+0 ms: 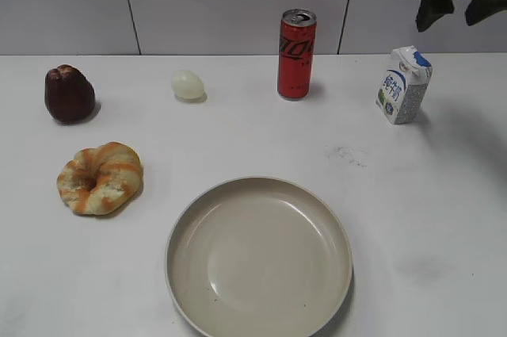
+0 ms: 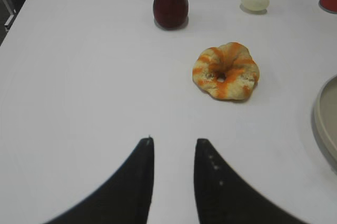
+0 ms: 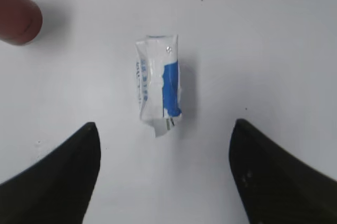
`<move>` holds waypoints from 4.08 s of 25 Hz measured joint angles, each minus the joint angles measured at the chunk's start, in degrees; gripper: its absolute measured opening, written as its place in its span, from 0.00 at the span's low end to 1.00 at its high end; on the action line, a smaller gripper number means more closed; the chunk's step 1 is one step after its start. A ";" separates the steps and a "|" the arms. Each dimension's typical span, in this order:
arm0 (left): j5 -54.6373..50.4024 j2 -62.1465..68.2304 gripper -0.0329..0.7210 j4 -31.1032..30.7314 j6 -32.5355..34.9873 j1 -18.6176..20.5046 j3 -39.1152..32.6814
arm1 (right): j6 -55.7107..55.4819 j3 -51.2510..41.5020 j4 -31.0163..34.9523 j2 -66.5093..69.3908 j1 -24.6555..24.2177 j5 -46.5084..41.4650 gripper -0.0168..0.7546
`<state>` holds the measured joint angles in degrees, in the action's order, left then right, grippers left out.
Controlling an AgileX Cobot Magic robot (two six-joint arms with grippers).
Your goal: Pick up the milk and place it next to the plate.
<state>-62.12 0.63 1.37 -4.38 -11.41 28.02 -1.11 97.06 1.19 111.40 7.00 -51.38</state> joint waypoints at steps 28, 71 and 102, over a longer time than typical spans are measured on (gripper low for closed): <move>0.00 0.00 0.32 0.00 0.00 0.00 0.00 | 8.38 12.82 0.11 19.44 0.56 -3.96 0.38; 0.00 0.00 0.32 0.00 0.00 0.00 0.00 | 55.34 5.23 16.32 15.96 23.92 -5.20 0.37; 0.00 0.00 0.32 0.00 0.00 0.00 0.00 | 12.46 7.21 2.21 -5.07 -3.06 -16.30 0.78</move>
<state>-62.12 0.63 1.37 -4.38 -11.41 28.02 11.35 104.27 3.40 106.34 3.94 -67.68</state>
